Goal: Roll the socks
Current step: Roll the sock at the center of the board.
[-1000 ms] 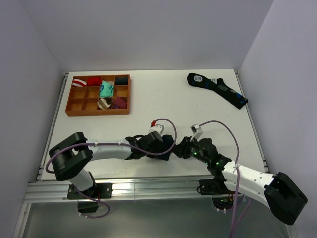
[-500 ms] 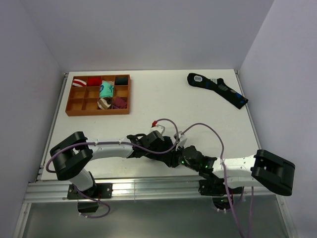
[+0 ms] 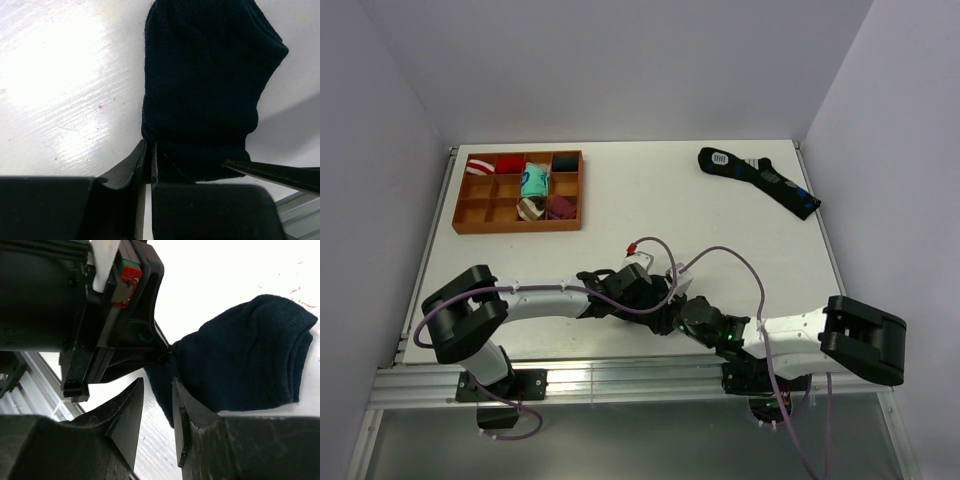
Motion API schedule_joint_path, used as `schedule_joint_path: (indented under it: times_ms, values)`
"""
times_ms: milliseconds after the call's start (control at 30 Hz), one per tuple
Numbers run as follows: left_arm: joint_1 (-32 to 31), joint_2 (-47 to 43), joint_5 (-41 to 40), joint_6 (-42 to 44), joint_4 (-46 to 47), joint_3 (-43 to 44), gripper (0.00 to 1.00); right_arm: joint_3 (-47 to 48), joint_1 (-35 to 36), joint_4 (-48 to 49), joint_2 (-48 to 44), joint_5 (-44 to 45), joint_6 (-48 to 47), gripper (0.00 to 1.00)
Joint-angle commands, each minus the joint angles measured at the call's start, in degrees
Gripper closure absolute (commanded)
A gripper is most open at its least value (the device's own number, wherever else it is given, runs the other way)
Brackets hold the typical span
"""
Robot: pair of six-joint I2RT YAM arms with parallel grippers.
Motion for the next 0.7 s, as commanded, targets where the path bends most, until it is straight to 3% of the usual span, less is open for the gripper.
schedule_joint_path:
  times_ms: [0, 233, 667]
  values:
    - [-0.41, 1.31, 1.78, 0.59, -0.91, 1.50, 0.91, 1.16, 0.80, 4.99, 2.03, 1.21, -3.45, 0.63]
    - [-0.41, 1.49, 2.57, 0.33, -0.38, 1.68, 0.91, 0.19, 0.80, 11.23, 6.86, -0.46, -2.66, 0.64]
    - [-0.32, 2.46, 2.31, -0.29, -0.55, 2.12, 0.91, -1.82, 0.98, 13.61, 11.09, 0.33, -0.72, 0.65]
